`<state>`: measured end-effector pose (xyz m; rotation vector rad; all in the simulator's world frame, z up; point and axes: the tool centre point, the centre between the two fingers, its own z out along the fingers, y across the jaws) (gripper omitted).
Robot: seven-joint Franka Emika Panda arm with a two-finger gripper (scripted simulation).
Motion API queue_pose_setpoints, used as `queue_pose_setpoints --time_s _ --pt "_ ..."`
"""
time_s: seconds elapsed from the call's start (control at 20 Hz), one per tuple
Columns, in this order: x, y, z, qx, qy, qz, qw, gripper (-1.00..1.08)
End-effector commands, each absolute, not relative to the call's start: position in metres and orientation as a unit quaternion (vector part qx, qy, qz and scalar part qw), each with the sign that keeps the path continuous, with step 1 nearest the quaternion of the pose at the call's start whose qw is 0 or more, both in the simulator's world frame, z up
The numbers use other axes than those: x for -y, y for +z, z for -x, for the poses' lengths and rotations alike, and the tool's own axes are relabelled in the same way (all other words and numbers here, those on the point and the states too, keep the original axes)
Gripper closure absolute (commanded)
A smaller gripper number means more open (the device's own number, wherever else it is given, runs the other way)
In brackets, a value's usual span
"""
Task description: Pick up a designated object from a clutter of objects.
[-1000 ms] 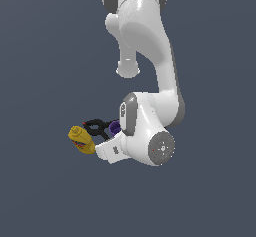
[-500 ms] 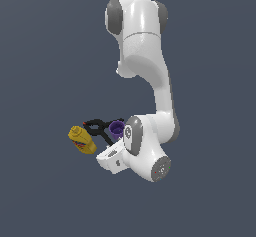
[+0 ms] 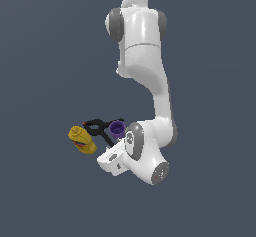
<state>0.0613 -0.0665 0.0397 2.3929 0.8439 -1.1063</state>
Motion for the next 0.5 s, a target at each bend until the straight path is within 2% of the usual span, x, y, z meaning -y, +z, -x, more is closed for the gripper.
queue_pose_setpoints --time_s 0.0,0.45 --pt "0.067 0.04 -0.061 -0.3 -0.392 -0.85 0.186 -0.2" --pt "0.077 0.028 -0.05 -0.3 -0.393 -0.849 0.186 -0.2"
